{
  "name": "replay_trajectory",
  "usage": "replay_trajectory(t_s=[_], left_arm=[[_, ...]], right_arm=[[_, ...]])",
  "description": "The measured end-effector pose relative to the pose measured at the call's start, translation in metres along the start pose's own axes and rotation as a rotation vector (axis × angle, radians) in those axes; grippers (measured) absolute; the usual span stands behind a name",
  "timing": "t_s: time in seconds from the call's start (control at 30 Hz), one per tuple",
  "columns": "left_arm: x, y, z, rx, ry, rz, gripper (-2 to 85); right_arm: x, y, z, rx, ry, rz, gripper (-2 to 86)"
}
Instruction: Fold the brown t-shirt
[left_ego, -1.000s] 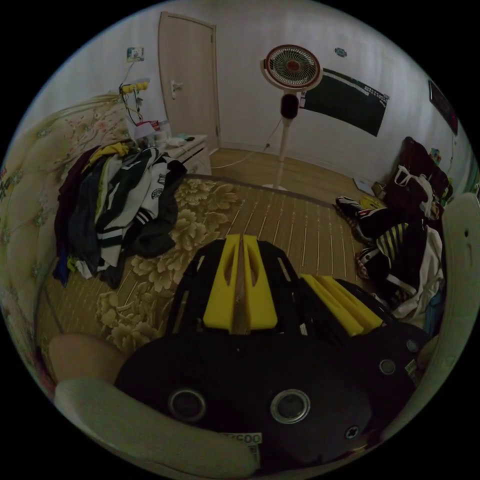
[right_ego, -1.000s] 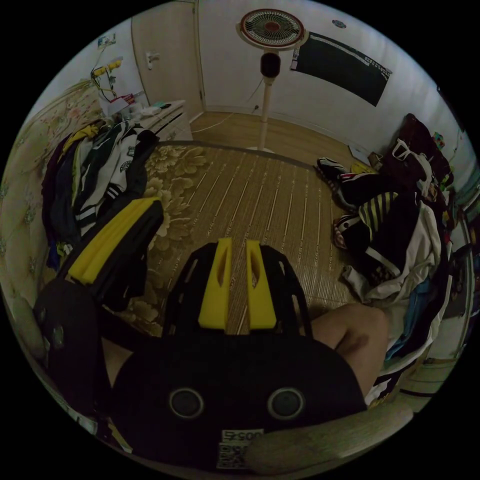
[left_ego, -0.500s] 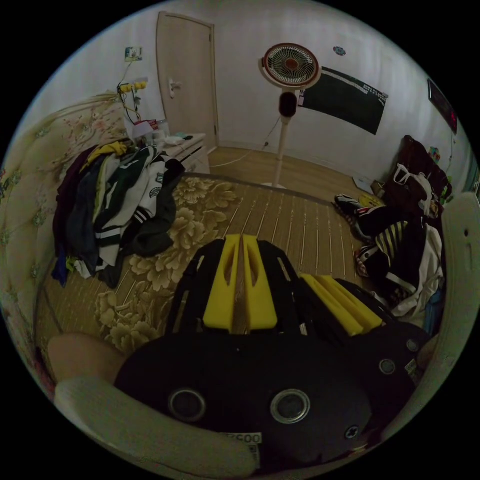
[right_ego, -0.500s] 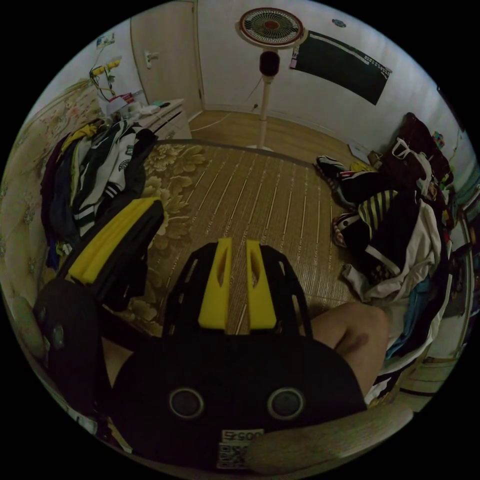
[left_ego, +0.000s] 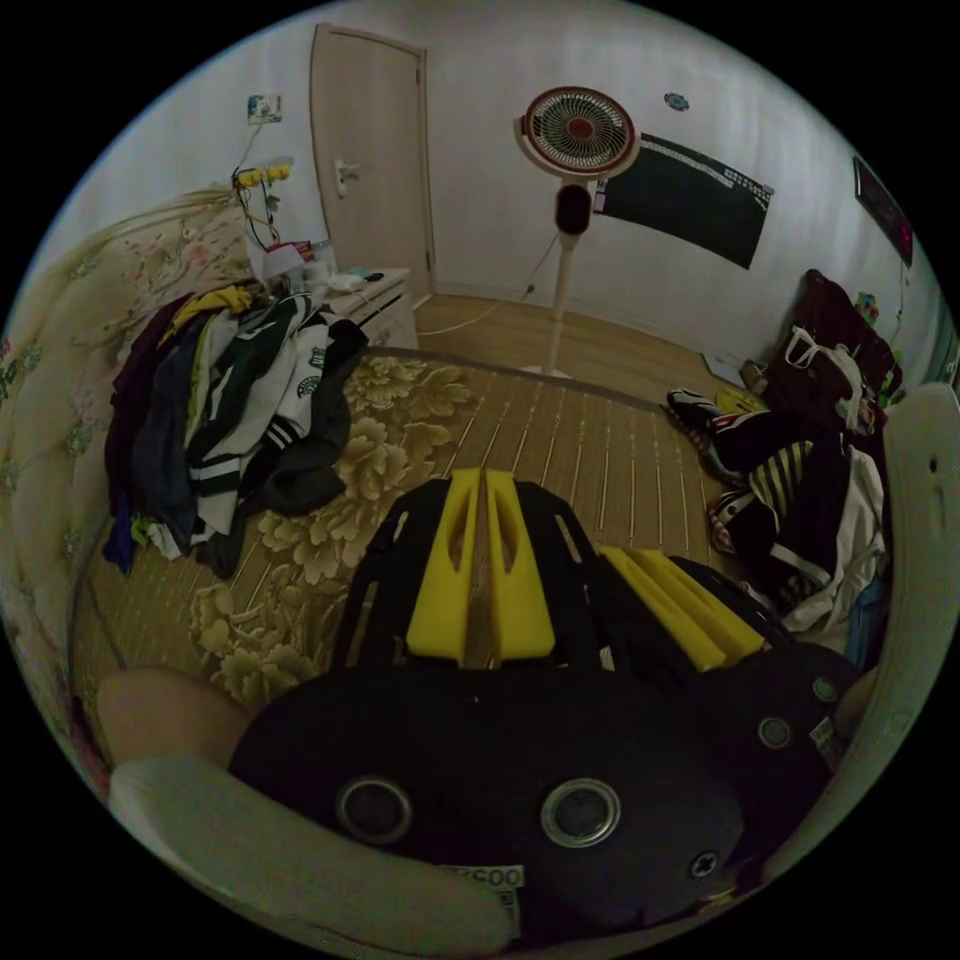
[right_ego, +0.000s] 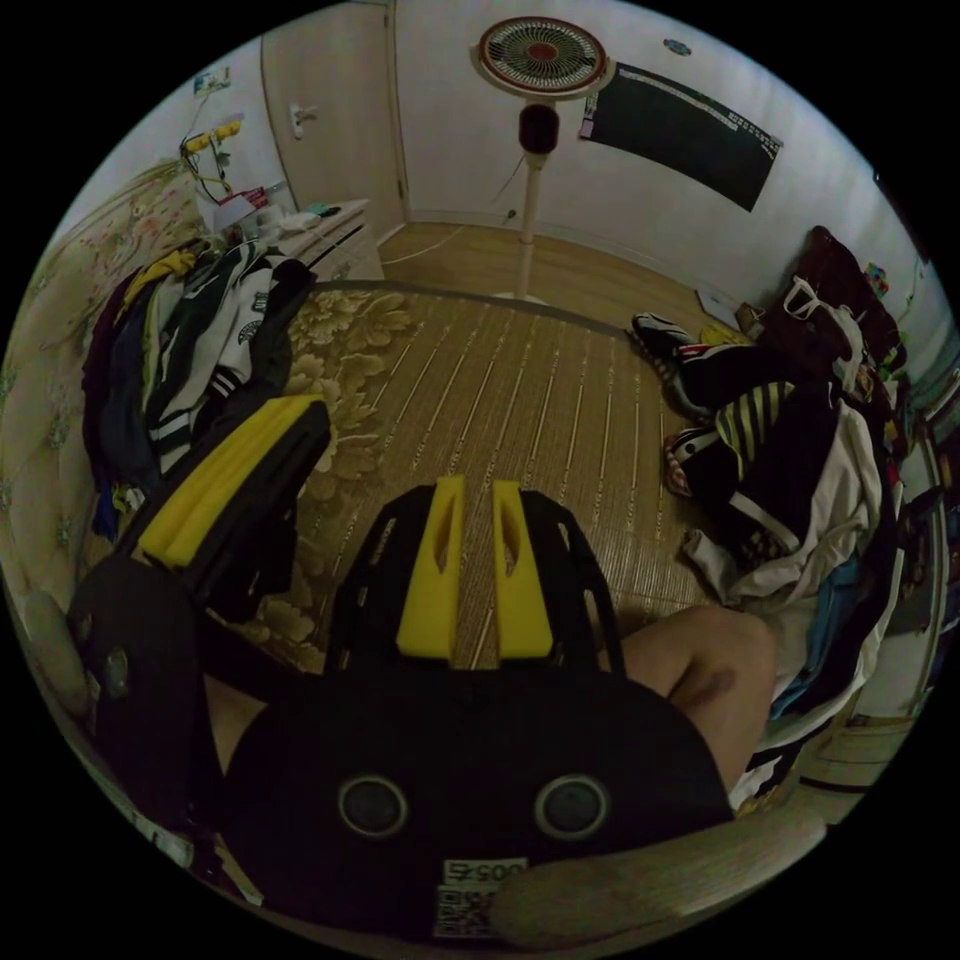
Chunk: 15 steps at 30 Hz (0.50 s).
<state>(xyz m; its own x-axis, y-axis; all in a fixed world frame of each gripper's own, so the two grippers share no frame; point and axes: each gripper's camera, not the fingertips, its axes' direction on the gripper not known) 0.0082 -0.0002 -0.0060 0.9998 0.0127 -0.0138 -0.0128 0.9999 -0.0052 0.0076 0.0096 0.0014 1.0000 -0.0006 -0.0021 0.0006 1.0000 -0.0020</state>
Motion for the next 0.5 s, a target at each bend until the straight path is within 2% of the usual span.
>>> replay_trajectory(t_s=[0.5], left_arm=[[0.0064, 0.0024, -0.0080, 0.004, 0.010, 0.011, 0.6]], right_arm=[[0.0064, 0.0051, -0.0080, 0.010, 0.002, 0.002, 1.9]])
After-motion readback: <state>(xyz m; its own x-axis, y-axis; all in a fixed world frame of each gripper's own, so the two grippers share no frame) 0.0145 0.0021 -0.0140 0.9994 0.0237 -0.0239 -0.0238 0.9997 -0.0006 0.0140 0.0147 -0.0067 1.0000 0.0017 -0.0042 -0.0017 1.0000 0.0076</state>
